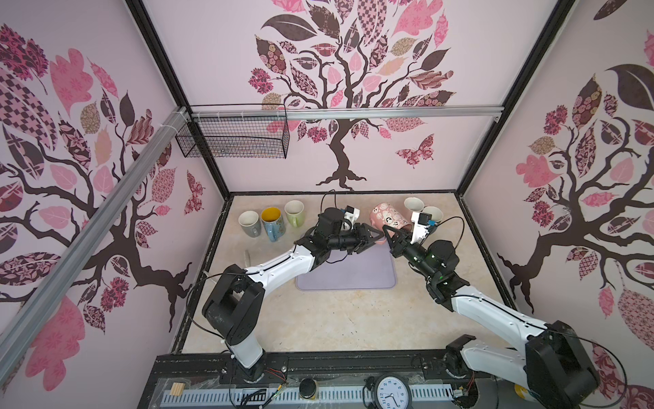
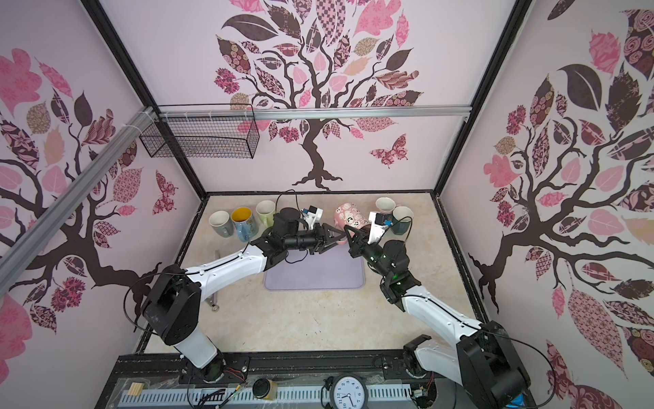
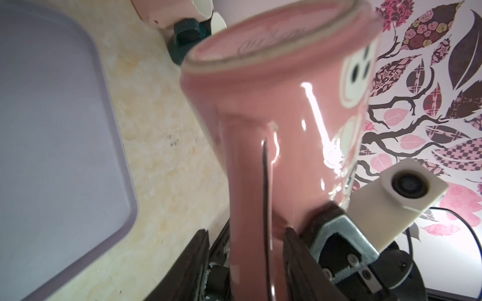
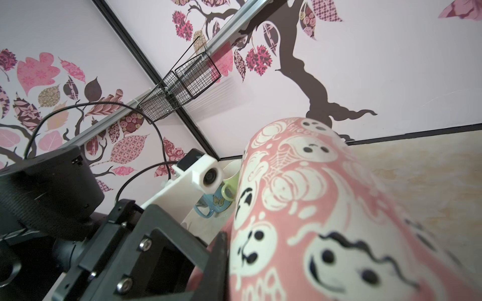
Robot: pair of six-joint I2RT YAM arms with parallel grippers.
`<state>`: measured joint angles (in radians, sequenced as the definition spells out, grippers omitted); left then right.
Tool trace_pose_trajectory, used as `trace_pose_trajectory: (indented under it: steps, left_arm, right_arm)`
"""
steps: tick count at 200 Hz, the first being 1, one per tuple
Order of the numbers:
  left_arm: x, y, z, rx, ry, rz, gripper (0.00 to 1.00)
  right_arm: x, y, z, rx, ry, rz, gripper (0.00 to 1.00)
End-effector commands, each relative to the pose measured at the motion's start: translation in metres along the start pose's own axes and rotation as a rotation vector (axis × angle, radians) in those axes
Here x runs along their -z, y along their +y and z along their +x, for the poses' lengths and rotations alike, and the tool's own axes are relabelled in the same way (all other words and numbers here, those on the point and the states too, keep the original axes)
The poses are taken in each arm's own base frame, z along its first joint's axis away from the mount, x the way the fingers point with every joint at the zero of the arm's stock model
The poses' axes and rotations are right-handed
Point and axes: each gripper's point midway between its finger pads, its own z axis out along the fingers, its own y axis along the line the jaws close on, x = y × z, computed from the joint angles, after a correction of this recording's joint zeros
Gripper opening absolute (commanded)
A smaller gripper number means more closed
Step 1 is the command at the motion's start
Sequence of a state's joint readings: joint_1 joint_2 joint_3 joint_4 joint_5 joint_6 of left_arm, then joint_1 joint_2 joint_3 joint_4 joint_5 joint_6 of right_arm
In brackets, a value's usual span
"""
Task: Turn the mug right side up
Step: Place the mug at the top-right of the table.
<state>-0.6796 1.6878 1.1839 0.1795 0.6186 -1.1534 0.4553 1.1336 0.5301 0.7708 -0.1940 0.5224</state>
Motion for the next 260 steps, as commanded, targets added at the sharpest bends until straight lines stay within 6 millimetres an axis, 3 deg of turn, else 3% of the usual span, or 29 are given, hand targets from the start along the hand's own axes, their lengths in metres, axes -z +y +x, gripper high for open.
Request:
trace_pose_trajectory:
  steps: [1, 59, 81, 156, 209, 260]
  left_arm:
    - [-0.012, -0.003, 0.014, -0.045, 0.048, 0.013, 0.64]
    - [-0.001, 0.002, 0.002, -0.049, -0.003, -0.008, 0.76]
    - [0.003, 0.006, -0.001, -0.054, -0.033, -0.025, 0.98]
    - [0.02, 0.016, -0.013, -0.099, -0.12, -0.118, 0.98]
    - [0.051, 0.004, -0.022, -0.222, -0.221, -0.206, 0.99]
    - [0.099, 0.006, -0.027, -0.321, -0.359, -0.341, 0.99]
  right_arm:
    - [0.01, 0.078, -0.057, 0.046, -0.148, -0.249, 0.0]
    - [0.006, 0.052, -0.051, 0.019, -0.153, -0.125, 0.0]
    - [0.007, 0.045, -0.05, 0.024, -0.15, -0.082, 0.0]
    - [0.005, 0.02, -0.046, 0.043, -0.086, 0.085, 0.0]
    - [0.002, -0.024, -0.027, 0.064, 0.027, 0.329, 0.0]
    - [-0.001, -0.08, -0.002, 0.154, 0.253, 0.624, 0.0]
